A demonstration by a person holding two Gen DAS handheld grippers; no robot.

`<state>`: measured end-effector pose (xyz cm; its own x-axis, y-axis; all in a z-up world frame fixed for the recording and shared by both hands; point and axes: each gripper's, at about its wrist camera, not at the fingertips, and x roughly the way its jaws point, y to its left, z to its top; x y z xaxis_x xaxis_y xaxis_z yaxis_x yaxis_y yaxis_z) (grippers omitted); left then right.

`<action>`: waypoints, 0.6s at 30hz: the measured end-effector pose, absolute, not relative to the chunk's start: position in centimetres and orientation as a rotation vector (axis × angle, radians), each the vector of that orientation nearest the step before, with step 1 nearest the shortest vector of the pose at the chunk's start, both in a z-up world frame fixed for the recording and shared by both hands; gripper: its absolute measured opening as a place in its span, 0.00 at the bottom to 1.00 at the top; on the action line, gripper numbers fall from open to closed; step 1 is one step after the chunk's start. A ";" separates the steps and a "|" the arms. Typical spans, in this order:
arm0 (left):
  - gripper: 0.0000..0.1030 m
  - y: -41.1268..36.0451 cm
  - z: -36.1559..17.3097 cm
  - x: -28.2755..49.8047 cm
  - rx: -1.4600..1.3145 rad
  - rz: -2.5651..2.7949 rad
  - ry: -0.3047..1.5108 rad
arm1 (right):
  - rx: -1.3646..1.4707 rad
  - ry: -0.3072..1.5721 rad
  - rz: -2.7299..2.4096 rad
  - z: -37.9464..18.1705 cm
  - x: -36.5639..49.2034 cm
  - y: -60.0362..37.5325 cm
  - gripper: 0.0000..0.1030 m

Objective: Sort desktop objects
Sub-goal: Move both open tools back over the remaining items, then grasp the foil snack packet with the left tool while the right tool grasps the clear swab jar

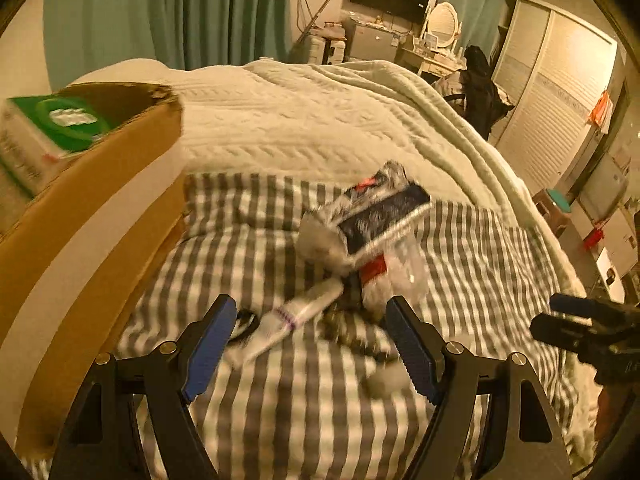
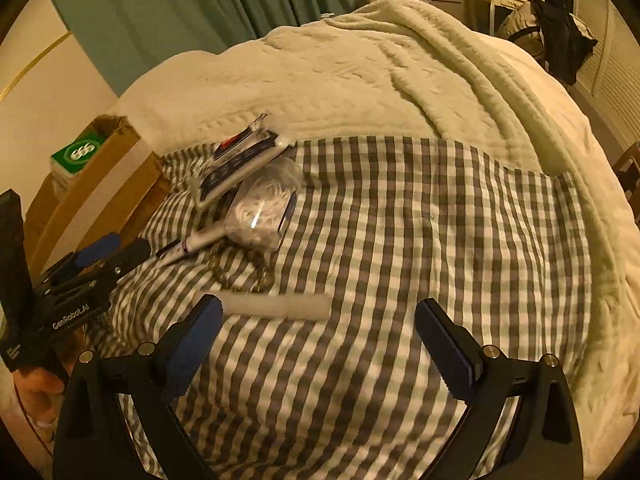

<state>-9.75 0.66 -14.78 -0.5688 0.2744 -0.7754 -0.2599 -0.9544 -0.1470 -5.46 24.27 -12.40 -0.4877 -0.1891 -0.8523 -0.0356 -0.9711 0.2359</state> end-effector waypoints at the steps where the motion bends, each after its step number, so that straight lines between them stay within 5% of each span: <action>1: 0.78 0.9 -15.0 -10.4 -1.259 2.533 -0.033 | 1.540 -0.348 -2.610 -12.6 -6.1 24.3 0.94; 10: 0.75 2.2 -17.9 -16.2 -1.320 2.397 -0.210 | 1.566 -0.385 -2.572 -14.5 -10.5 24.0 0.94; 11: 0.71 2.4 -18.4 -16.8 -1.333 2.373 -0.227 | 1.565 -0.390 -2.573 -14.6 -10.8 24.1 0.94; 15: 0.29 2.9 -19.4 -18.2 -1.357 2.325 -0.209 | 1.560 -0.415 -2.580 -14.8 -12.1 24.1 0.94; 18: 0.23 2.4 -19.7 -18.5 -1.361 2.292 -0.238 | 1.560 -0.425 -2.574 -14.9 -12.9 23.8 0.94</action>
